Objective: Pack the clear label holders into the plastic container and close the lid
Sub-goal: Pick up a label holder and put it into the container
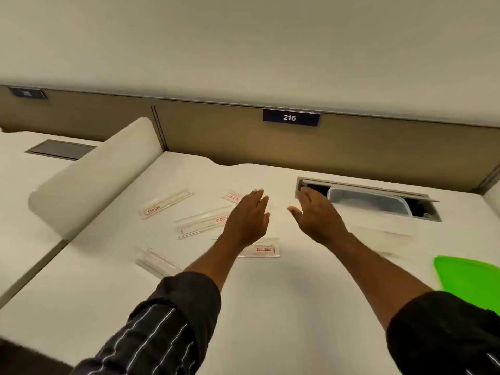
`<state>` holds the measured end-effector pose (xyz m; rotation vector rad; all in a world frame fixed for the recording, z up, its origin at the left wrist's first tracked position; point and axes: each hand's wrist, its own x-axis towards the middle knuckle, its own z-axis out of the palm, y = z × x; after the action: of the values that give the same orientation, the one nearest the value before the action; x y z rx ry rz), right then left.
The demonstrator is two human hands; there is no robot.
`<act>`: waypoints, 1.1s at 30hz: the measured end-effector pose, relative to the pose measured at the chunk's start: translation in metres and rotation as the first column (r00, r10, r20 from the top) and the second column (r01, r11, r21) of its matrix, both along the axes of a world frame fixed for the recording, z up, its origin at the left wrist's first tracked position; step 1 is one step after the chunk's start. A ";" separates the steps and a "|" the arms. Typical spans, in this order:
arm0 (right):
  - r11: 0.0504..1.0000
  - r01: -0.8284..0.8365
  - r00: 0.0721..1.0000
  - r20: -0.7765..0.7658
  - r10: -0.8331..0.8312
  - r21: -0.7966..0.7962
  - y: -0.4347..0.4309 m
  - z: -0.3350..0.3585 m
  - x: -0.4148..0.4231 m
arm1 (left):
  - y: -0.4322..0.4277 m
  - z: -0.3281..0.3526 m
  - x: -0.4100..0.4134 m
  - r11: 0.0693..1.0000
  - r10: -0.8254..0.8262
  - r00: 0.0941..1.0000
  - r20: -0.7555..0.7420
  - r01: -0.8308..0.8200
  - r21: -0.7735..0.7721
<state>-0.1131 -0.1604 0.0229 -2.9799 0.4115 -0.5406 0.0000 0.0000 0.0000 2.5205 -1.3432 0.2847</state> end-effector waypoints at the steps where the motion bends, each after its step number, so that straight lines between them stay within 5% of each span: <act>1: 1.000 -0.007 0.999 -0.031 0.007 0.024 0.006 -0.012 0.001 | 0.006 -0.009 0.001 0.999 0.011 0.999 -0.042 -0.009 0.052; 13: 0.989 -0.061 0.969 -0.228 0.091 0.135 0.021 -0.073 0.024 | 0.014 -0.056 0.029 0.907 0.017 0.980 -0.198 0.068 0.416; 27: 0.979 0.006 0.977 -0.209 0.037 0.202 0.004 -0.090 0.030 | 0.000 -0.067 0.046 0.902 -0.059 0.992 -0.109 0.100 0.419; 33: 0.957 0.060 0.994 -0.106 -0.031 0.285 -0.004 -0.085 0.031 | -0.003 -0.046 0.058 0.973 0.021 0.979 -0.202 0.026 0.229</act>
<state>-0.0826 -0.1647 -0.0618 -2.7287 0.5200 -0.3044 0.0579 -0.0027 -0.0464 2.6460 -1.3658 -0.1369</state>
